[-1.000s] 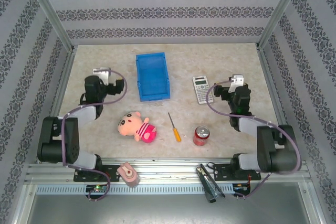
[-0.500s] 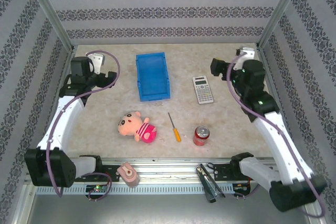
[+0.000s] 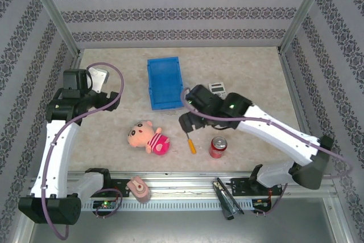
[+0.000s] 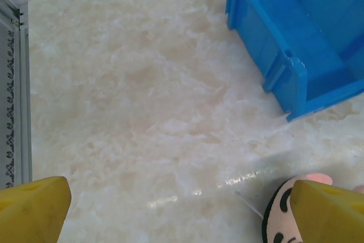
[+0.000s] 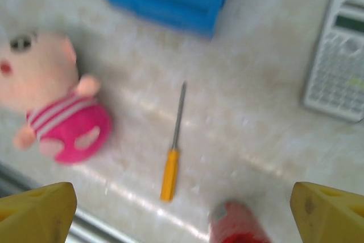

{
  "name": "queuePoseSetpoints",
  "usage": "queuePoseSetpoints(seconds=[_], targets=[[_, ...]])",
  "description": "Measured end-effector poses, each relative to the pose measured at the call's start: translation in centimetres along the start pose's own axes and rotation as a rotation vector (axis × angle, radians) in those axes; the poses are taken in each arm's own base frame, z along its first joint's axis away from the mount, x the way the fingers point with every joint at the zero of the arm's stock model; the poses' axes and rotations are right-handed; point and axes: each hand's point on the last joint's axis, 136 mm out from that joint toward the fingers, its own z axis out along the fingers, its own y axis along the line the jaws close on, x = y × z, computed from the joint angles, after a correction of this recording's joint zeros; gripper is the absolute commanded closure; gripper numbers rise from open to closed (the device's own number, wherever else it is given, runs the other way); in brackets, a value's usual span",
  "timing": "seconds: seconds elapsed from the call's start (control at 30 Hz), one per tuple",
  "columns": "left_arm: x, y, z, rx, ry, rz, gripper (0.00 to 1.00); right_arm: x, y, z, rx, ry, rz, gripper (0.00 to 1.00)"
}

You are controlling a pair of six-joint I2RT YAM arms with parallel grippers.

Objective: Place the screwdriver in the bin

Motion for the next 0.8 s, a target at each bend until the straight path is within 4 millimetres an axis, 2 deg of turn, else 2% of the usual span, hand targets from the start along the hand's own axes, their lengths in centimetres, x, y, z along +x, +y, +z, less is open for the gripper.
queuePoseSetpoints(seconds=[0.17, 0.37, 0.6, 0.8], targets=[[1.2, -0.4, -0.3, 0.015, 0.042, -0.002, 0.01, 2.8, 2.2, 1.7, 0.005, 0.147, -0.045, 0.11], [2.0, -0.8, -0.7, 0.03, 0.068, -0.006, 0.01, 4.5, 3.7, 4.2, 0.023, 0.257, -0.066, 0.12], [2.6, -1.5, -1.3, 0.062, 0.079, -0.022, 0.01, 6.7, 4.1, 8.5, 0.05, 0.376, -0.053, 0.19], [2.8, -3.0, -2.4, 0.145, 0.09, -0.034, 0.01, 7.9, 3.8, 11.5, 0.065, 0.456, -0.011, 0.2]])
